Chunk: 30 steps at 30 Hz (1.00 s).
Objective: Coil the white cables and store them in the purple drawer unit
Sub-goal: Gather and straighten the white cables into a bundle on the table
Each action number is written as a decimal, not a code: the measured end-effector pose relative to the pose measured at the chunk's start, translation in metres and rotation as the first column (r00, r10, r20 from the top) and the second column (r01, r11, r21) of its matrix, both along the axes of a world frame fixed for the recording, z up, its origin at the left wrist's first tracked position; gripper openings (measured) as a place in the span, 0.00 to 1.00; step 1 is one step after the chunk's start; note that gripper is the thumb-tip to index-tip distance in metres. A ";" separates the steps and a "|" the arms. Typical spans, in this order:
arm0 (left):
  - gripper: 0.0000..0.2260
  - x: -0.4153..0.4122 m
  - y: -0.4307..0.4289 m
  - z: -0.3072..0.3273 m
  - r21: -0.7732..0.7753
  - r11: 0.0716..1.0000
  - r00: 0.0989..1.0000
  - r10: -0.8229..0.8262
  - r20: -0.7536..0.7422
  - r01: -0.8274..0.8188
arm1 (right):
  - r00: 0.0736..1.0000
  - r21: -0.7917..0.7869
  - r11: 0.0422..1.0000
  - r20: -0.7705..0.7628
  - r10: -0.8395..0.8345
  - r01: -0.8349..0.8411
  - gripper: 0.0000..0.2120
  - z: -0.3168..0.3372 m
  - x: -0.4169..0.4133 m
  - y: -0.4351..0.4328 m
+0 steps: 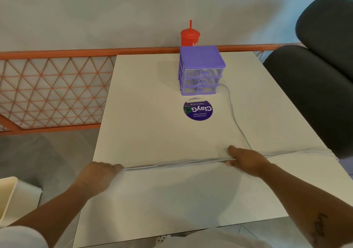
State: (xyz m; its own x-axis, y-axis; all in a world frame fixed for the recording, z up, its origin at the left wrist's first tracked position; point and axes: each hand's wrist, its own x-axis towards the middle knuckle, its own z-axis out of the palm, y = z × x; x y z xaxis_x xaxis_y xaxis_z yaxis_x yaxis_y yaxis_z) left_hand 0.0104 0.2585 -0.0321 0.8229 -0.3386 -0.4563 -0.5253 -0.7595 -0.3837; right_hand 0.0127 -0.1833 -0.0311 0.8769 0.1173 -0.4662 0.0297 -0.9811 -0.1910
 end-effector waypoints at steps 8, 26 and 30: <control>0.21 0.007 0.005 0.000 -0.076 0.994 0.996 0.080 -0.030 -0.082 | 0.852 0.737 0.456 -0.317 -0.417 0.498 0.23 0.107 0.017 -0.052; 0.24 -0.002 -0.013 -0.004 -0.015 0.959 0.959 0.284 0.012 -0.283 | 0.939 -0.081 0.935 0.022 -0.344 0.345 0.17 -0.008 -0.012 -0.064; 0.21 -0.003 -0.016 -0.006 -0.079 0.923 0.926 0.377 0.005 -0.375 | 0.966 -0.010 0.967 -0.030 -0.256 0.255 0.16 -0.007 -0.004 -0.078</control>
State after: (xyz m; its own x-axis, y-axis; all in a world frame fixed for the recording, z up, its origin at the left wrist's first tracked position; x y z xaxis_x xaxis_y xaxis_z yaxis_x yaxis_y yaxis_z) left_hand 0.0072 0.2424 -0.0378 0.9048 -0.0350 -0.4244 -0.1883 -0.9268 -0.3250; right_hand 0.0087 -0.2618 -0.0382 0.8626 -0.1116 -0.4933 -0.2279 -0.9565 -0.1820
